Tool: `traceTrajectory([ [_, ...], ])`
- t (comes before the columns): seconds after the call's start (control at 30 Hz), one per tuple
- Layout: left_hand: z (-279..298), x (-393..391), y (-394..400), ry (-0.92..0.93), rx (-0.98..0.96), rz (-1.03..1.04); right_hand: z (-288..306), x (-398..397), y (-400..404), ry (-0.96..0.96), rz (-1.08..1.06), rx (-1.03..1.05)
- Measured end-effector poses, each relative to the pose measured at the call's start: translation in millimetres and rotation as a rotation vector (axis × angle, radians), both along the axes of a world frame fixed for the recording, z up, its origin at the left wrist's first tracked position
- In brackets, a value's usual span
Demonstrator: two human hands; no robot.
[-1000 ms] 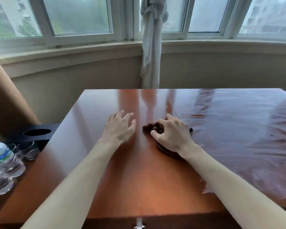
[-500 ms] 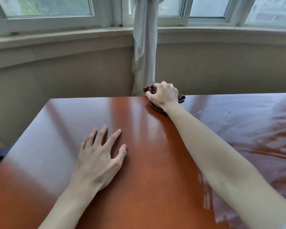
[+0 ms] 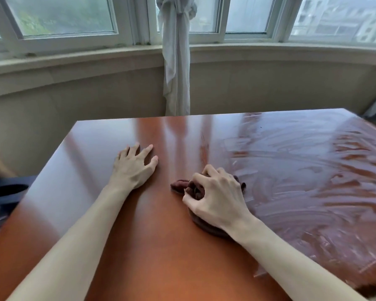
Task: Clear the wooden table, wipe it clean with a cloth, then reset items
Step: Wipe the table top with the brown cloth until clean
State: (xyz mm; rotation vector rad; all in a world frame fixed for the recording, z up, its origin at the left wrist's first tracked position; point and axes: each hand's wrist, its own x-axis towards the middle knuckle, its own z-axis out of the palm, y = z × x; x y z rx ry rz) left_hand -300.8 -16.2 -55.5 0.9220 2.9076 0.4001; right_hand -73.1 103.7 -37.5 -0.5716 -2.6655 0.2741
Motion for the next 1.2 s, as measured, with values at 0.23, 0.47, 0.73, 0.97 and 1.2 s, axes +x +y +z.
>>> traceTrajectory([
  [0.23, -12.4, -7.7, 0.0, 0.053, 0.045, -0.001, 5.8, -161.1, 107.6, -0.114, -0.127, 0.011],
  [0.47, -9.4, -6.7, 3.5, 0.077, 0.033, 0.041, 2.0, -294.4, 191.6, -0.04, -0.186, 0.011],
  [0.73, -7.6, -3.8, 1.4, 0.029, 0.003, 0.024, 2.6, -160.2, 110.4, -0.035, -0.056, 0.01],
  [0.97, -7.0, -4.4, 2.5, 0.02, -0.027, -0.001, -2.0, -2.8, 18.2, 0.024, 0.092, 0.031],
  [1.2, -12.9, -7.7, 0.4, 0.051, 0.031, 0.002, -3.6, -156.0, 120.8, -0.007, -0.041, 0.014],
])
